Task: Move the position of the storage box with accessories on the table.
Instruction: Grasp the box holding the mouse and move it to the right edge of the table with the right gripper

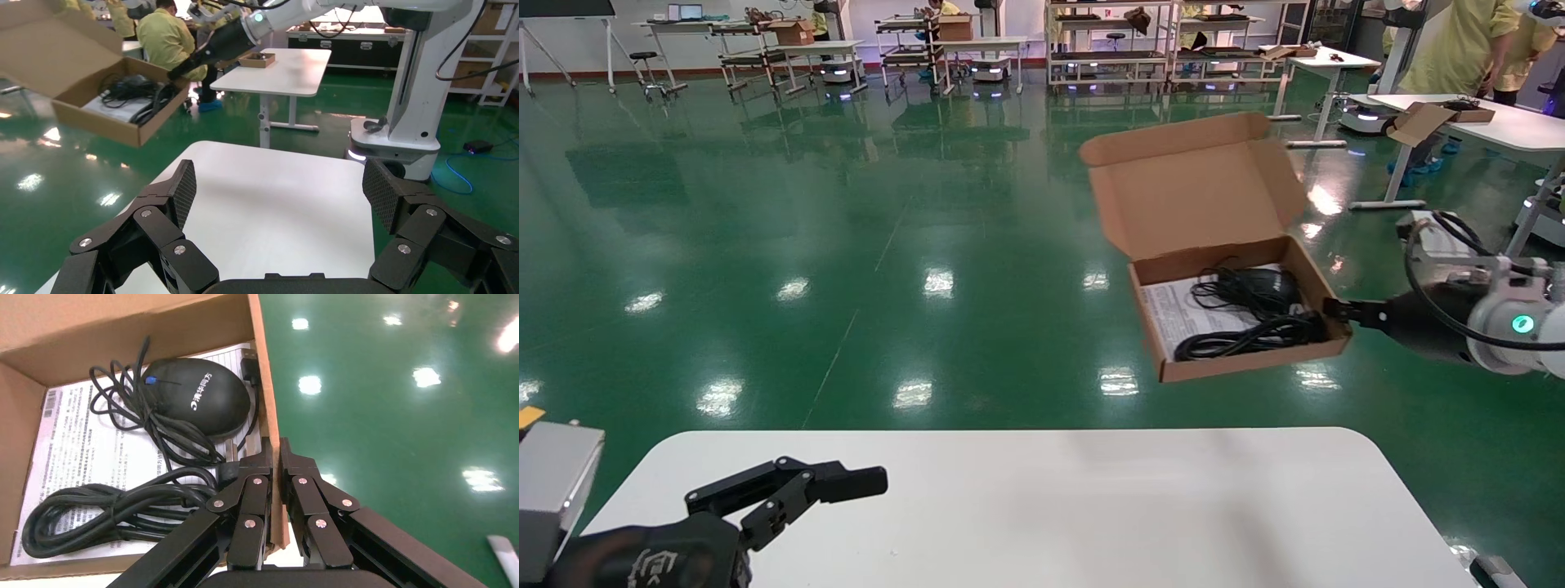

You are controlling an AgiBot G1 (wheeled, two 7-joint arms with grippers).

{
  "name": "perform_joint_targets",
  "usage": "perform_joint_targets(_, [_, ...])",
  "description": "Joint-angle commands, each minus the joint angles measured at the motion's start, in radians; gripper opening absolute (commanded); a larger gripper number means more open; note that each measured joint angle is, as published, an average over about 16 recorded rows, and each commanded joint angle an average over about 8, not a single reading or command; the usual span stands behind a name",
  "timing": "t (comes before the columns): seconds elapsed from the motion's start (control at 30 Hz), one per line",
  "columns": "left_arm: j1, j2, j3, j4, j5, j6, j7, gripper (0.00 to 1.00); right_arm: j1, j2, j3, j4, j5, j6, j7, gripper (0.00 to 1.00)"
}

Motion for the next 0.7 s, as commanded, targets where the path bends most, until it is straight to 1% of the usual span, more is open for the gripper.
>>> perform_joint_targets(0.03, [0.0, 0.0, 0.0, 0.0, 0.0, 0.0, 0.0, 1.0, -0.003, 0.01, 0.006, -0.012, 0.007, 0.005, -0.018, 0.0])
perform_joint_targets(0.7, [0.0, 0.0, 0.0, 0.0, 0.0, 0.0, 0.0, 1.0, -0.107, 0.128, 0.051, -0.085, 0.07, -0.02, -0.152, 0.0])
